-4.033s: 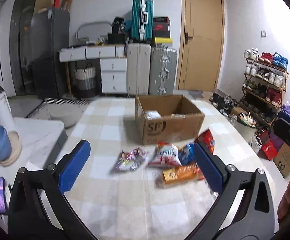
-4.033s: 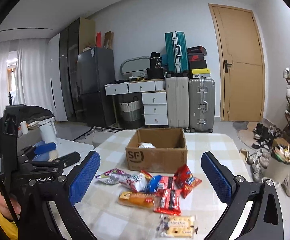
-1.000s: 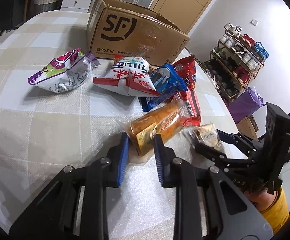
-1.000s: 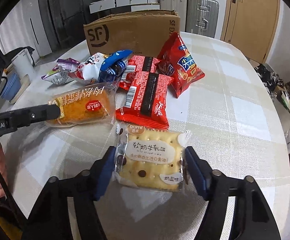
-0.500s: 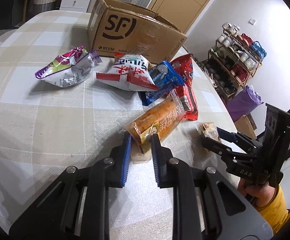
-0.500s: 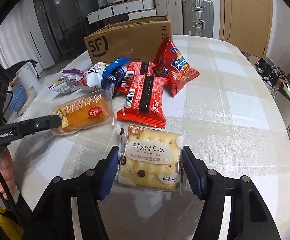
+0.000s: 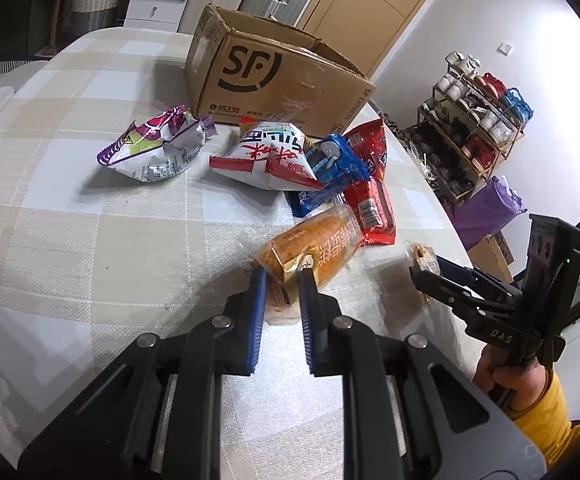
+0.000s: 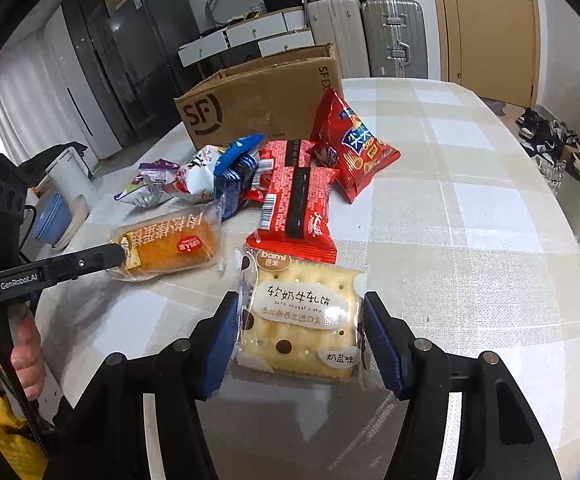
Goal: Organize snacks
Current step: 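Lift and carry the bread roll and cracker pack over the box with both grippers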
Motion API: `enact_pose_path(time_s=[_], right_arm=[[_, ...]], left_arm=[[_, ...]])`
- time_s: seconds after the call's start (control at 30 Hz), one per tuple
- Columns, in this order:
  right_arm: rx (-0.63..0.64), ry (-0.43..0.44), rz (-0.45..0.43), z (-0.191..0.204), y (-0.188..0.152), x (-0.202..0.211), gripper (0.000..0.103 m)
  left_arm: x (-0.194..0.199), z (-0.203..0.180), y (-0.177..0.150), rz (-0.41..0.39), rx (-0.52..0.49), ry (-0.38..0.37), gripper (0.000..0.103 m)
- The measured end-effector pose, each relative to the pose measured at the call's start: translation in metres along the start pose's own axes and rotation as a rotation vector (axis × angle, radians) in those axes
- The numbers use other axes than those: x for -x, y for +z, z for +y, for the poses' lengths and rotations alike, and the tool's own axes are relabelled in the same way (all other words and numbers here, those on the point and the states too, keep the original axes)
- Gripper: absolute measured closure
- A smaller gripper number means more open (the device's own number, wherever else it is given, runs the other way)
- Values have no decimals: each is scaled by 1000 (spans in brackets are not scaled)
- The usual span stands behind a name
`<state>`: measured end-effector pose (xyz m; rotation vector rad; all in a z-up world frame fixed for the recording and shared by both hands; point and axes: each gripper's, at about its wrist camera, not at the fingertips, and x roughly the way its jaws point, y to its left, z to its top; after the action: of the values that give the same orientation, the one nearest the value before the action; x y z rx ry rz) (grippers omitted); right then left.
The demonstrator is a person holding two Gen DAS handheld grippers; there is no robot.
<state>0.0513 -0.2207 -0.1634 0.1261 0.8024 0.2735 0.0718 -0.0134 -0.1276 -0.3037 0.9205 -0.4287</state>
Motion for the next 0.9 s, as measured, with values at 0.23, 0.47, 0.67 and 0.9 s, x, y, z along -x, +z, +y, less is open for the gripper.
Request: enact_pose_path(time_s=[0.23, 0.47, 0.67, 0.9], right_arm=[[-10, 15, -27, 0, 1, 10, 41], [-10, 26, -39, 3, 4, 16, 41], [-19, 24, -35, 2, 5, 16, 41], [-15, 25, -52, 4, 7, 21, 41]], left_arm=[[12, -2, 4, -26, -15, 6, 93], [25, -3, 8, -51, -20, -4, 94], [34, -7, 9, -62, -36, -11, 95], [45, -11, 12, -84, -53, -22, 95]])
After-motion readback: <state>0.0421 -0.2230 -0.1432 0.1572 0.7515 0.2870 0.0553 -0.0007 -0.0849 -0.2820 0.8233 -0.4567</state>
